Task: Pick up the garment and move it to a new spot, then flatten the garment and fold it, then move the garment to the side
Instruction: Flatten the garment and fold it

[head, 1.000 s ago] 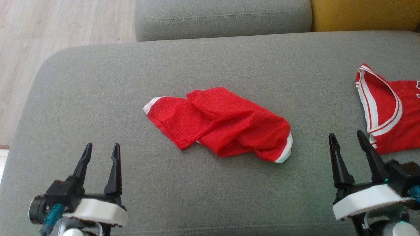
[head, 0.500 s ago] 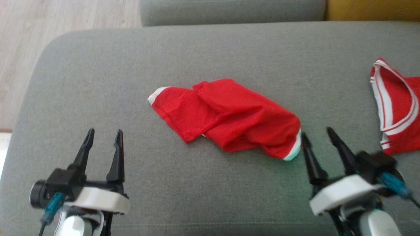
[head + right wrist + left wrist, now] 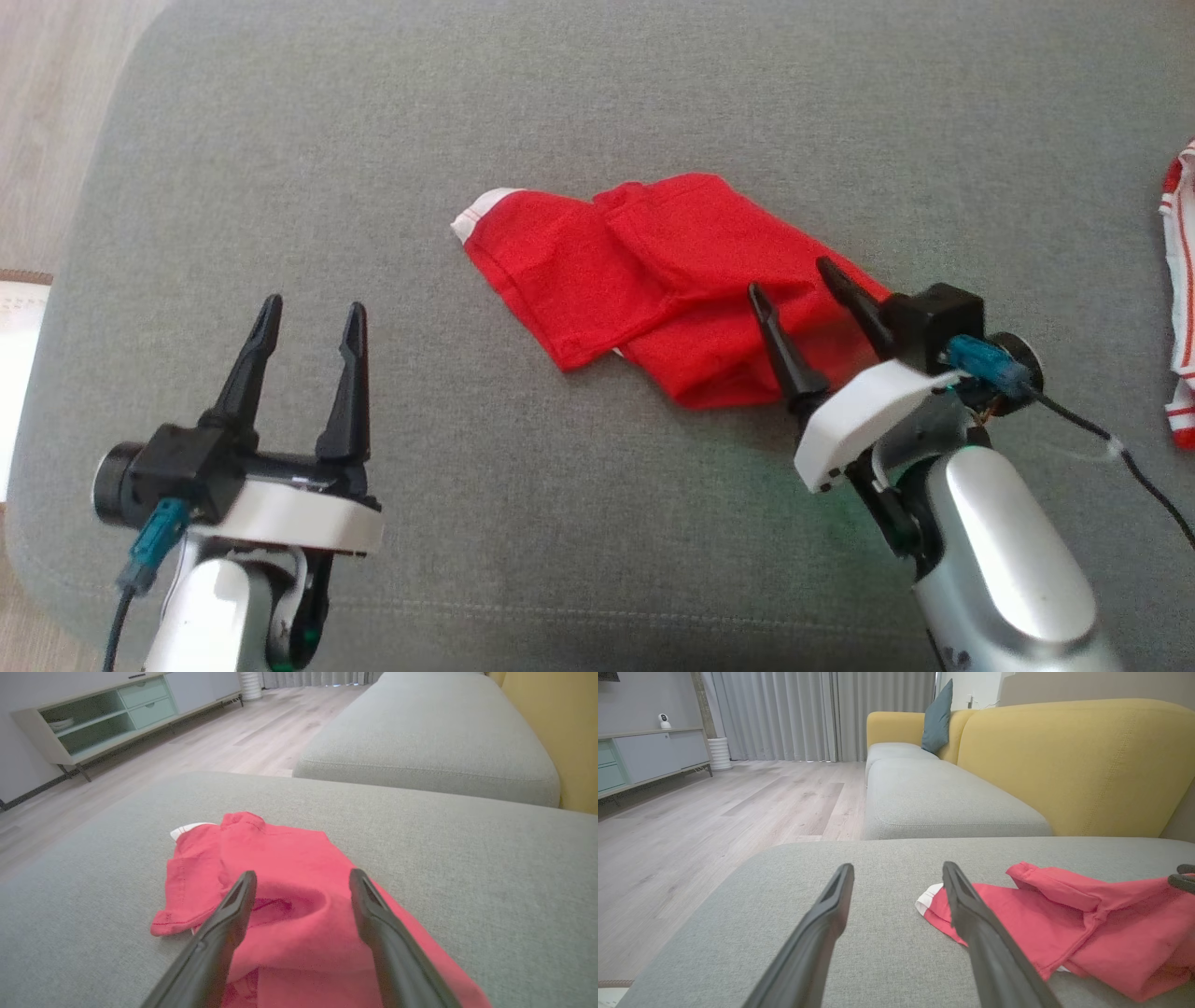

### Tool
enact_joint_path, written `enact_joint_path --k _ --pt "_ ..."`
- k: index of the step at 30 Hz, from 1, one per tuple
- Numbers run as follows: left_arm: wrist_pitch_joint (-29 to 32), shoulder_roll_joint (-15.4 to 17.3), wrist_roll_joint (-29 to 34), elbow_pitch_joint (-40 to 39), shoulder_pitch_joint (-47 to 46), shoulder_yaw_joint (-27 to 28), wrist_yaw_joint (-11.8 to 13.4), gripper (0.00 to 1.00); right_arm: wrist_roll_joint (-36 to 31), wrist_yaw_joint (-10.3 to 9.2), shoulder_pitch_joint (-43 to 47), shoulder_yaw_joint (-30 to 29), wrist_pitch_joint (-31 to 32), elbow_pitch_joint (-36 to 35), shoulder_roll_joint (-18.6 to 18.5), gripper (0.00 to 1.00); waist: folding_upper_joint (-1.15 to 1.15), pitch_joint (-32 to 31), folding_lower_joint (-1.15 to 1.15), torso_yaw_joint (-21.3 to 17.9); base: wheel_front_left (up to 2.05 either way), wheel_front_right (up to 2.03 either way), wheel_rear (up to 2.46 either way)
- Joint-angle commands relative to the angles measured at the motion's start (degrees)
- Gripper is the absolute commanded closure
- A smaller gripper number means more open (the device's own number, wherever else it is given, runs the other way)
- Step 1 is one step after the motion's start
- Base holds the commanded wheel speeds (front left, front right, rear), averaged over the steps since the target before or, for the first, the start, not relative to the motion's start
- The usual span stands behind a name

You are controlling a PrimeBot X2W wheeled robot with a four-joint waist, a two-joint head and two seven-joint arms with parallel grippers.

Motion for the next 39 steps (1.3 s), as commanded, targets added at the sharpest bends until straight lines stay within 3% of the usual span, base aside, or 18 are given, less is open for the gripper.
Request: enact_joint_path --k 1,2,4,5,13,18,24,29,30,31,32,39 --pt "-0.5 0.3 0.6 -1.8 -2.5 1.8 -0.3 0.00 -0.3 -0.04 -1.5 1.4 0.5 -0.8 -0.1 0.00 0.00 0.1 -0.01 0.2 0.00 0.00 0.00" --pt "-0.5 0.2 0.8 -1.7 -2.6 1.8 -0.4 0.00 -0.6 -0.04 -1.8 1.3 1.5 0.4 -0.1 0.00 0.00 0.1 -0.01 0.3 0.00 0.00 0.00" --pt "-0.5 -0.1 1.0 -1.5 -2.8 1.8 -0.6 0.00 -0.3 -0.04 -2.2 1.5 2.9 2.1 -0.1 0.80 0.00 0.1 -0.01 0.3 0.00 0.00 0.00" --pt "-0.5 -0.2 1.1 -1.5 -2.8 1.9 -0.7 0.00 -0.4 -0.04 -2.2 1.7 3.9 2.8 -0.1 1.00 0.00 0.1 -0.01 0.3 0.00 0.00 0.00" --pt "-0.5 -0.9 1.7 -1.6 -2.7 2.4 -1.3 0.00 2.0 -0.04 -2.9 5.8 2.1 -0.2 -0.1 1.00 0.00 0.0 -0.01 -0.1 0.00 0.00 0.00" --pt "-0.5 -1.2 1.9 -1.7 -2.7 3.0 -1.6 0.00 4.2 -0.04 -3.2 15.1 2.3 -2.6 -0.1 1.00 0.00 0.0 -0.01 -0.6 0.00 0.00 0.00" --pt "-0.5 -1.9 1.9 -1.4 -2.9 3.1 -2.1 0.00 7.5 -0.04 -1.2 26.3 7.8 3.3 -0.1 1.00 0.00 0.3 -0.01 -0.9 0.00 0.00 0.00" --pt "-0.5 -2.3 2.0 -1.3 -3.0 3.3 -2.4 0.00 9.0 -0.04 -0.6 28.5 7.6 6.5 -0.6 1.00 0.00 0.5 -0.01 -1.0 0.00 0.00 0.00" --pt "-0.5 -2.3 2.0 -1.3 -2.9 3.4 -2.5 0.00 9.5 -0.04 -0.5 28.7 6.8 6.7 -0.6 0.79 0.00 0.5 -0.01 -1.1 0.00 0.00 0.00" --pt "-0.5 -2.4 2.0 -1.3 -2.9 3.5 -2.5 0.00 9.7 -0.04 -0.6 28.7 5.7 6.6 -0.6 0.12 0.00 0.5 -0.01 -1.2 0.00 0.00 0.00" --pt "-0.5 -2.4 2.1 -1.2 -2.8 3.6 -2.6 0.00 10.0 -0.04 -0.6 28.5 4.3 6.2 -0.5 0.00 0.00 0.5 -0.01 -1.3 0.00 0.00 0.00" --pt "-0.5 -2.3 2.8 -0.7 -2.1 4.5 -2.6 0.00 12.5 -0.04 0.0 27.6 -5.9 -2.2 -1.4 0.00 0.00 -0.6 -0.01 -2.5 0.00 0.00 0.00"
